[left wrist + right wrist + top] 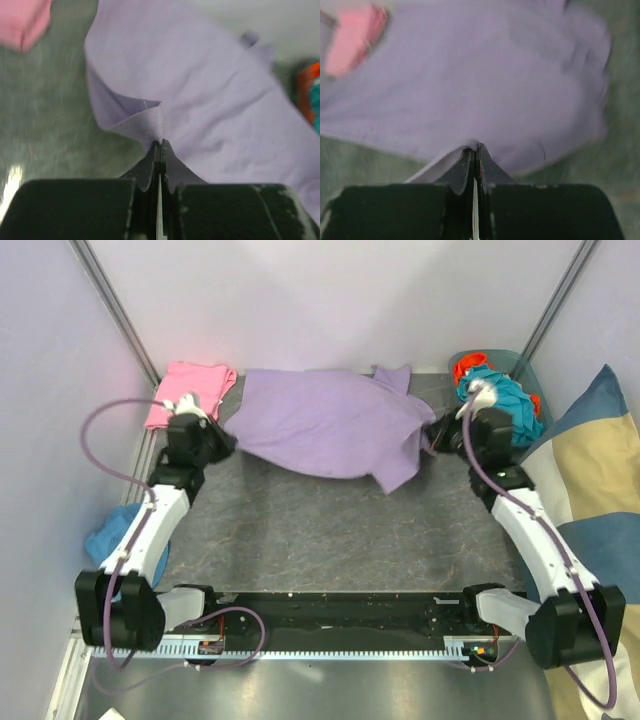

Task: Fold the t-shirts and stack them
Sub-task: Flatten out the tshirt

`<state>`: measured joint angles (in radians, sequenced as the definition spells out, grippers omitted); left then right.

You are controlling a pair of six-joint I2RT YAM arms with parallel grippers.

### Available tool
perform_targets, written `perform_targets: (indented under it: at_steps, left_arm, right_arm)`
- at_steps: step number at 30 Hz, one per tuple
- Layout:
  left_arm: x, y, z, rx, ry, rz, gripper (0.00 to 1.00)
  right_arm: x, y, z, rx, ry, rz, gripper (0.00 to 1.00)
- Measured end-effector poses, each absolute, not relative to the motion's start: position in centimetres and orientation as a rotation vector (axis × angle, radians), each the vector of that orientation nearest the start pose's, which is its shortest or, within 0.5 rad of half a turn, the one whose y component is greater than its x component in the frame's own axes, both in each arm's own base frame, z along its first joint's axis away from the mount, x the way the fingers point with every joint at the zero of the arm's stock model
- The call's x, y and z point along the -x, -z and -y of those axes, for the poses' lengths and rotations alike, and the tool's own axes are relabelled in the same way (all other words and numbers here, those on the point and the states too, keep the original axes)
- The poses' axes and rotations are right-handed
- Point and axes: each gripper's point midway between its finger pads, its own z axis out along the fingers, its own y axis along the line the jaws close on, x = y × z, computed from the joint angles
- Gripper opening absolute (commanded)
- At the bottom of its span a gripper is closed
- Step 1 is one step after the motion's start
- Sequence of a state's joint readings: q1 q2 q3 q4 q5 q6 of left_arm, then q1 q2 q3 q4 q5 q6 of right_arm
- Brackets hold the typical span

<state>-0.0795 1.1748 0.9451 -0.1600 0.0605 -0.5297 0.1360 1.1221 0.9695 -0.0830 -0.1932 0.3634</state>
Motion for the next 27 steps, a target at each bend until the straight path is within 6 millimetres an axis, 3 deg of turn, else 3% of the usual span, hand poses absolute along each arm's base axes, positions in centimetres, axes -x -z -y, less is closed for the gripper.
perform_targets:
  at_steps: [1,3,5,6,8,13,27]
  left_arm:
    - [-37.5,-19.4,6.2,0.436,0.441,-2.030,0.02]
    - [-35.0,-12.9,6.1,0.503,0.413,-2.183,0.02]
    - [-33.6,-10.6,6.1,0.538,0.404,-2.239,0.02]
    - [-33.1,-9.9,6.0,0.557,0.400,-2.249,0.02]
    - [-32.7,-9.4,5.9,0.584,0.398,-2.250,0.02]
    - [-31.7,-8.7,5.1,0.644,0.368,-2.224,0.02]
    - [-29.5,-7.2,2.2,0.771,0.170,-2.230,0.02]
  right_arm:
    - [-36.5,-23.7,-10.7,-0.082,-0.543,-1.931,0.00]
    - [-33.9,-17.2,-11.6,-0.107,-0.565,-2.095,0.00]
    - [-31.4,-13.3,-12.1,-0.125,-0.578,-2.208,0.00]
    - [-30.7,-12.7,-12.2,-0.133,-0.580,-2.227,0.00]
    - [-29.9,-12.4,-12.2,-0.143,-0.581,-2.237,0.00]
    - [-29.8,-14.2,-11.8,-0.147,-0.570,-2.179,0.00]
    - [-28.5,-12.6,-8.2,-0.272,-0.339,-2.268,0.00]
